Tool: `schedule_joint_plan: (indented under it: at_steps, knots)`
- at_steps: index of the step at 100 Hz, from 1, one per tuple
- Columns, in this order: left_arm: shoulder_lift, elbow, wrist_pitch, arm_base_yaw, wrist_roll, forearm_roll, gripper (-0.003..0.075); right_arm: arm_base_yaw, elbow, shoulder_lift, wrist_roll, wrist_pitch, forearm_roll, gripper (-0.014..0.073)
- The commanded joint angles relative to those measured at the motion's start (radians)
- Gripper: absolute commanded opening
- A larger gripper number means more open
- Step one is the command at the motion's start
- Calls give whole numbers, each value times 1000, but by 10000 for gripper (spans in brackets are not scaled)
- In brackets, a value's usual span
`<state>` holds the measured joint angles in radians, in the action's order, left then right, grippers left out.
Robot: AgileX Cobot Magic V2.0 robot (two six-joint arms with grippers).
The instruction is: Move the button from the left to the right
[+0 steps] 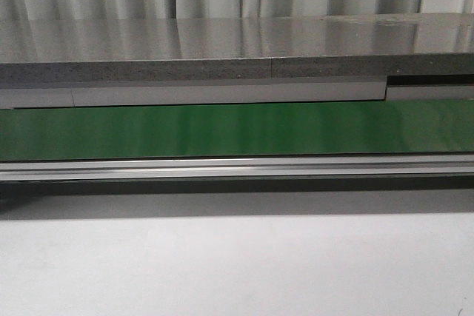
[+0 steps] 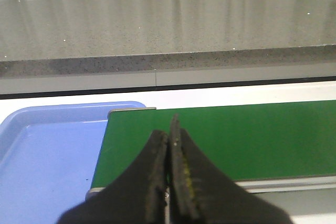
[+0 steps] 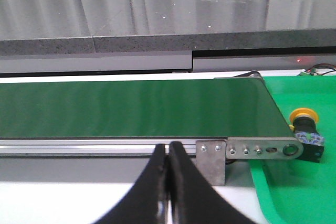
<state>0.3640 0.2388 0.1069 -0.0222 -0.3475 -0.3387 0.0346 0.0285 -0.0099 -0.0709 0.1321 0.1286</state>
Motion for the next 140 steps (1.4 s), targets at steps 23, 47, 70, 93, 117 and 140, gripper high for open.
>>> schedule_joint_plan:
  at_steps: [23, 47, 70, 93, 117, 140]
  knots:
    - [-118, -20, -87, -6, 394, 366, -20, -4, -16, -20, -2, -88, -8, -67]
    - [-289, -121, -87, -6, 398, 372, -20, -4, -16, -20, -2, -88, -8, -67]
    - [-398, -218, -94, -6, 415, 374, -20, -4, -16, -20, -2, -88, -8, -67]
    - [-400, -275, -152, -6, 428, 374, -20, -4, -16, -20, -2, -88, -8, -67]
    - [-400, -293, -183, -6, 436, 375, -20, -4, -16, -20, -2, -88, -8, -67]
    - [-400, -293, -183, -6, 436, 375, -20, -4, -16, -20, -2, -88, -8, -67]
